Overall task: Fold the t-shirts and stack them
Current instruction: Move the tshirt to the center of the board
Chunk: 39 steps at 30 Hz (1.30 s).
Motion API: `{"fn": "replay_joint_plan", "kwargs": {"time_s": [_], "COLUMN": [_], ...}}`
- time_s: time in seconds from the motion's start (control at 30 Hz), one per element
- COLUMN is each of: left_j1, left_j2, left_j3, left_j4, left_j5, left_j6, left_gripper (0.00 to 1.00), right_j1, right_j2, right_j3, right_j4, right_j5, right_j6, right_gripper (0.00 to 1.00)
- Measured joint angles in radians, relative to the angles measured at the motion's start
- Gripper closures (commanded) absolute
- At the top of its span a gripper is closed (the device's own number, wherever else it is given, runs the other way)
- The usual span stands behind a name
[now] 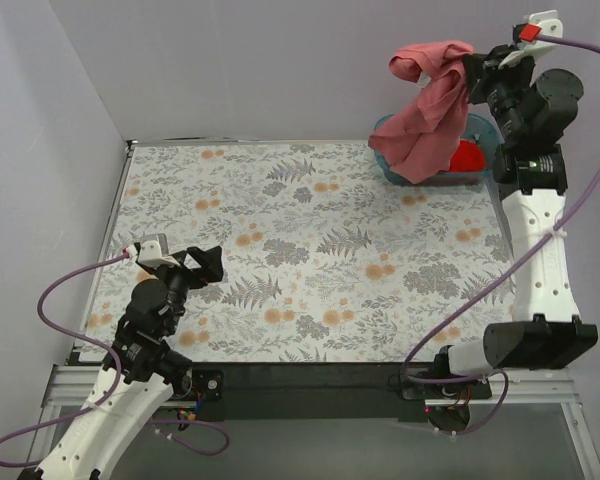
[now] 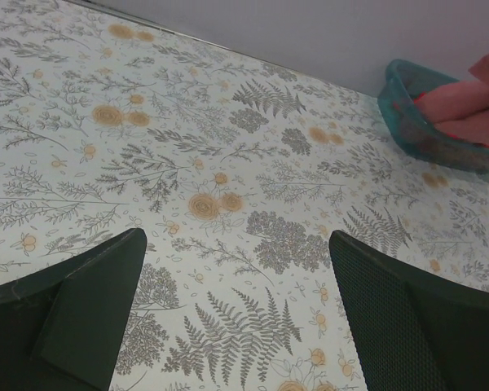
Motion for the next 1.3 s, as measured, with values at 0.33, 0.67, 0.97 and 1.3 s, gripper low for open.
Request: {"fn": "replay_joint_plan", "kwargs": {"time_s": [0.33,0.67,0.97,1.3], "left_j1": [0.0,0.0,0.0,0.0], "left_j2": [-0.029,-0.034,0.005,0.065], "left_j3": [0.0,0.0,0.0,0.0], "left_j4": [0.0,0.0,-0.004,-0.005], "left_j5": [0.01,0.032,0.047,0.057], "left_j6": [0.005,0.005,0.004,-0.042], "left_gripper": [0.06,0.06,0.06,0.08], "right_j1": [0.0,0.048,0.486,0.646], "right_j2": [-0.385,-0.422,0.171,0.525], "right_j3": [-0.121,-0.299,-0.32,-0.068], "right_j4": [-0.06,0.059,0.032,-0.234], "right_j5": [-0.127,-0.452,-0.449,-0.169], "right_j6": [0.027,0.166,0.155,0.065], "right_gripper": [0.99,0.99,0.72,0.19]}}
